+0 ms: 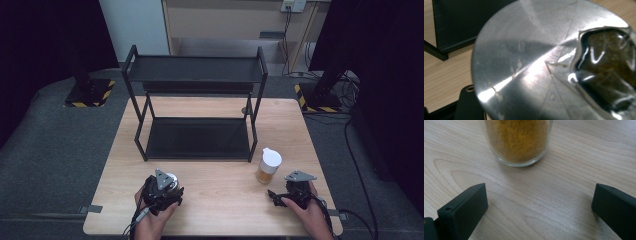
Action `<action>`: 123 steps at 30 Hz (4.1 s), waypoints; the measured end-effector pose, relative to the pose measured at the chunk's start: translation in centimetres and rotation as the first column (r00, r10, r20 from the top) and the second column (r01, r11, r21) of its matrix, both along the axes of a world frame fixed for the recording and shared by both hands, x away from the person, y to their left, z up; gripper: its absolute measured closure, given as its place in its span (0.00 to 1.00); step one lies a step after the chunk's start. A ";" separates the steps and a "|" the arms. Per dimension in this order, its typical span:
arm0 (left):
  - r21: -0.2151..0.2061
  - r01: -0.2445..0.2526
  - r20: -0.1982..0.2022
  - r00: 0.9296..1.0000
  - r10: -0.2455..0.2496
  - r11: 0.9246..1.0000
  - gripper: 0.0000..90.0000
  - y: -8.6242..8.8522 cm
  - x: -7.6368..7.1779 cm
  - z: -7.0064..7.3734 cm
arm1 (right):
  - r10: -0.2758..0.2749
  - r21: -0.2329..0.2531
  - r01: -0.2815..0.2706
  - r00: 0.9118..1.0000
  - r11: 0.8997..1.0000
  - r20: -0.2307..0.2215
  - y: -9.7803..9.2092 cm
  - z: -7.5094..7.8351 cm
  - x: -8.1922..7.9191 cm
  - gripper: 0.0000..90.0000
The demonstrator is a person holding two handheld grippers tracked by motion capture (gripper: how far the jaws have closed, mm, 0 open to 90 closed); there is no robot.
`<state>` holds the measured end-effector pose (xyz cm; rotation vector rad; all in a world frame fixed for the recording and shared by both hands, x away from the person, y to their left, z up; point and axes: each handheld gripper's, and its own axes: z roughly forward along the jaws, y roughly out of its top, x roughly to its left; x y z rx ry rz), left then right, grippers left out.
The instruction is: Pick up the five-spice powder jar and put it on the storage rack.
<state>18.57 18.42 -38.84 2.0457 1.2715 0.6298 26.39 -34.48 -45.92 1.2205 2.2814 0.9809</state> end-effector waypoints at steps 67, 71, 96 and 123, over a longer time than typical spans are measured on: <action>0.005 0.013 0.027 1.000 -0.013 1.000 0.33 -1.0 11.8 2.8 | 0.000 0.001 0.000 1.000 1.000 0.000 0.0 0.0 0.0 0.02; 0.004 0.015 0.031 0.999 -0.015 1.000 0.33 -1.1 12.6 3.0 | 0.000 0.000 0.000 1.000 1.000 0.000 0.0 0.0 0.0 0.02; 0.000 0.019 0.032 0.999 -0.019 1.000 0.33 -1.9 17.5 3.0 | 0.000 0.001 0.000 1.000 1.000 0.000 0.0 0.0 0.0 0.02; -0.006 -0.033 -0.016 0.999 0.033 0.999 0.33 -1.7 20.4 0.5 | 0.000 0.001 0.000 1.000 1.000 0.000 0.0 0.0 0.0 0.02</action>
